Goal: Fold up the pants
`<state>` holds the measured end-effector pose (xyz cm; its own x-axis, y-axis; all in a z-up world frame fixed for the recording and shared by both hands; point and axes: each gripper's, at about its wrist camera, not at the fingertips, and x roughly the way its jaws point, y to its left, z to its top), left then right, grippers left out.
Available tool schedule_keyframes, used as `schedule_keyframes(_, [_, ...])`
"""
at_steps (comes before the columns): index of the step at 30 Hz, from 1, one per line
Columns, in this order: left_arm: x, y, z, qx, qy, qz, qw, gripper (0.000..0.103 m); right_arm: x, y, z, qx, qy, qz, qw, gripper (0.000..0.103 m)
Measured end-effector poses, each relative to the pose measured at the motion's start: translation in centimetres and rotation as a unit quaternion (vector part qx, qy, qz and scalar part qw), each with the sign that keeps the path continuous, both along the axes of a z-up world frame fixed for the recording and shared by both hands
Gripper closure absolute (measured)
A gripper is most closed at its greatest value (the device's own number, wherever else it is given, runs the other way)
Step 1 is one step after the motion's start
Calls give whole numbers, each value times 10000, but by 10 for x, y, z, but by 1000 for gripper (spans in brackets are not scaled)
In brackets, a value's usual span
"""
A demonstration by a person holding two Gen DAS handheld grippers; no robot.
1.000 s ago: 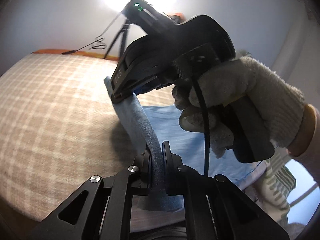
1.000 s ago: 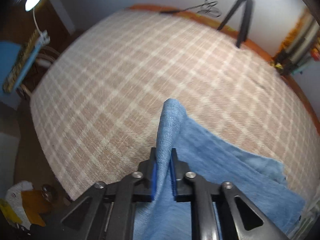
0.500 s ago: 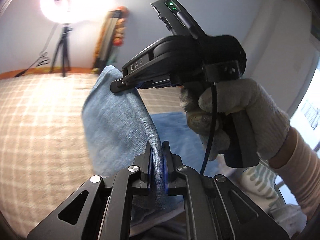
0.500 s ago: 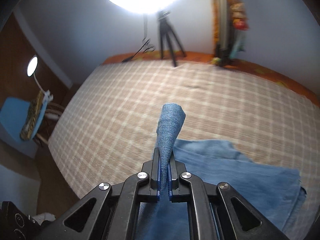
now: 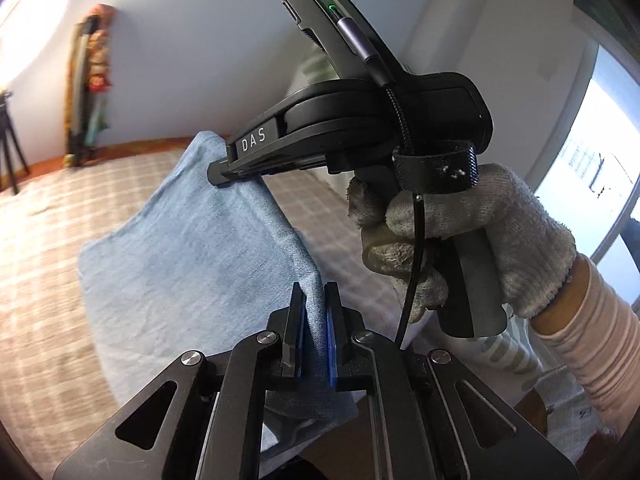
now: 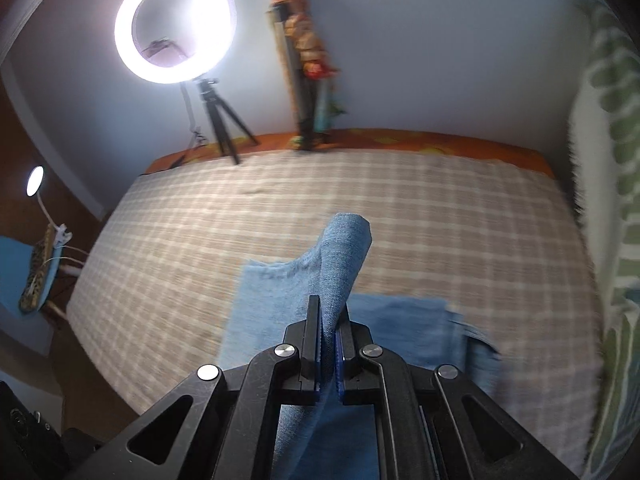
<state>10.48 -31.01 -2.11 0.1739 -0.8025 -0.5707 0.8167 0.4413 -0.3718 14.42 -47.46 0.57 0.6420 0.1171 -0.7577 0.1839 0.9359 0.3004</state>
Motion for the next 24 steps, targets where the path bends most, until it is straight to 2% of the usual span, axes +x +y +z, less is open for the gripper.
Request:
schedule_keyframes(10, [-18,-53,-31,444,23,-408,9982,96,-36,-50,-45,190,167,-367,9990,101])
schedule_keyframes(17, [-6,-72,-43,497,202,-456,9975,96,-48,-64,-65,170,240,-470,9985,101])
schedule_keyframes(24, [-3,-95,-46,459,376,-471,9971,96,-38,-77,-86,337,389,-562,9971,101])
